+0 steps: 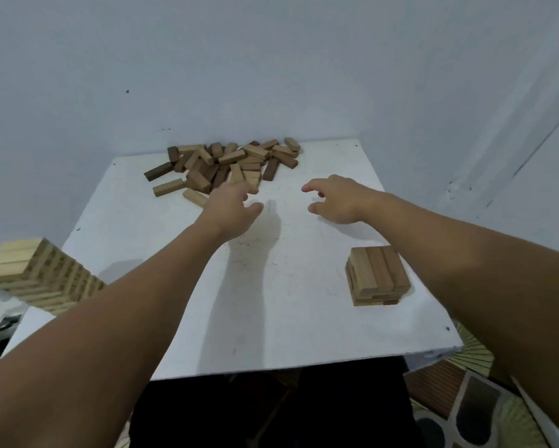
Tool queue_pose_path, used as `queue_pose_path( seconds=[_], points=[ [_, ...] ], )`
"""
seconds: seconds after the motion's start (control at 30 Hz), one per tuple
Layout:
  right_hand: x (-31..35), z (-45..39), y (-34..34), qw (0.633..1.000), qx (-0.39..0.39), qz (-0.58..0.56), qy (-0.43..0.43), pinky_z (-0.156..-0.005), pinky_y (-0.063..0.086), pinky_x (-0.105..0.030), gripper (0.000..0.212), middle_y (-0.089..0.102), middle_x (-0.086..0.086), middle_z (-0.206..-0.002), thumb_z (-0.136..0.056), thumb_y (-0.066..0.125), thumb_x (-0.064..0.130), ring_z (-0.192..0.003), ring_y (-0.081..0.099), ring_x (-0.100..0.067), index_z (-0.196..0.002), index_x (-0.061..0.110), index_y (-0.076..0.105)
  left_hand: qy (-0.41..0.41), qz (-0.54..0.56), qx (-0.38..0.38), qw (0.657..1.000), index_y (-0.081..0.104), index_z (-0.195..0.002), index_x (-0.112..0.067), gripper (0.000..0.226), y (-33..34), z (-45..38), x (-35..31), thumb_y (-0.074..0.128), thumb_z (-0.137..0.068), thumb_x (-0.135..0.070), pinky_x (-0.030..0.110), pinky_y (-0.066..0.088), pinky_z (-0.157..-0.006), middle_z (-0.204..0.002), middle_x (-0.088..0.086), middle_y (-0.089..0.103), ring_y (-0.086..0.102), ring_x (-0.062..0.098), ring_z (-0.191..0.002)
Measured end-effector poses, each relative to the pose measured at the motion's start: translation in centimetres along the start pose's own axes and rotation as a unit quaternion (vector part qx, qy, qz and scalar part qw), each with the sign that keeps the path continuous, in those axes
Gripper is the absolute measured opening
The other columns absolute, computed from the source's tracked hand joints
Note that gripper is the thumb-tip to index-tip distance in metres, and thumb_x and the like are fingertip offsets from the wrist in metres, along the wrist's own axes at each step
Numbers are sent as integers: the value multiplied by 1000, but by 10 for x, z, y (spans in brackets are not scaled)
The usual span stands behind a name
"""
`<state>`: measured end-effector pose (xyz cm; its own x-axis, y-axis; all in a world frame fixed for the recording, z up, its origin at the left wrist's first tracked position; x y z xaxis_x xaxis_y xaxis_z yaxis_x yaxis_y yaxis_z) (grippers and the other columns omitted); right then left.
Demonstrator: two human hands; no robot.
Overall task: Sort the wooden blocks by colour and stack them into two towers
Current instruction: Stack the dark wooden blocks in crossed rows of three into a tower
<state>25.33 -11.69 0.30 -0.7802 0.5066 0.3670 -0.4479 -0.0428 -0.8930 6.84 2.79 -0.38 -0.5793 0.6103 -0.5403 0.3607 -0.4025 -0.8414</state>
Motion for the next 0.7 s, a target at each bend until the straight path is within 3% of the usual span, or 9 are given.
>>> queue_pose_path(
  seconds=[0.03, 0.1, 0.2, 0.33, 0.57, 0.7],
  points=[
    [0, -13, 0, 1000, 3, 16, 4, -114, 38, -48, 53, 42, -10, -153, -104, 53, 40, -137, 43, -34, -155, 37, 37, 5, -34, 4, 999, 57, -145, -23, 47, 4, -12, 1, 58, -102, -42, 45, 46, -103, -145, 10, 51, 45, 32, -133],
    [-2, -34, -3, 999, -6, 37, 11, -114, 37, -49, 56, 38, -12, -154, -105, 53, 38, -139, 40, -36, -157, 37, 33, 10, -111, 8, 994, 54, -147, -26, 48, 13, -32, -3, 52, -103, -45, 51, 35, -114, -151, 13, 42, 32, 38, -140],
    [-5, -67, -10, 998, -52, 40, 12, -111, 37, -47, 56, 37, -14, -152, -105, 52, 36, -138, 38, -37, -157, 37, 33, 31, -198, -53, 978, 53, -144, -26, 45, 28, -63, -7, 49, -103, -46, 50, 25, -116, -152, 11, 38, 29, 38, -138],
    [-7, -102, -12, 993, -117, 30, -11, -106, 40, -47, 55, 39, -14, -147, -104, 53, 35, -134, 38, -36, -155, 41, 35, 42, -204, -113, 971, 48, -150, -28, 50, 52, -86, 2, 49, -103, -45, 51, 13, -116, -158, 12, 32, 24, 39, -143],
    [-12, -151, -15, 991, -130, -11, 4, -116, 33, -53, 56, 28, -12, -159, -103, 47, 43, -145, 27, -36, -157, 43, 31, 45, -192, -166, 966, 51, -148, -26, 53, 75, -87, 17, 46, -99, -45, 55, 10, -116, -157, 15, 33, 24, 40, -143],
    [-5, -169, -10, 997, -80, 18, -15, -112, 36, -60, 61, 30, -3, -161, -94, 22, 67, -143, 33, -37, -152, 51, 28, 59, -195, -180, 962, 48, -150, -29, 56, 72, -87, 13, 49, -97, -44, 57, 16, -116, -155, 15, 35, 27, 41, -141]
  ],
)
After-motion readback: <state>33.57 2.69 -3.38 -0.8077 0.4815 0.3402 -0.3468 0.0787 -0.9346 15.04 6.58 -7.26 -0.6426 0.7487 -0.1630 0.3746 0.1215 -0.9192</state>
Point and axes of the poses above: each hand's wrist, its own z-axis away from the middle knuckle, its own y-axis out of the palm, x = y × z, the point moved 2 cm from there along -z, towards the middle knuckle
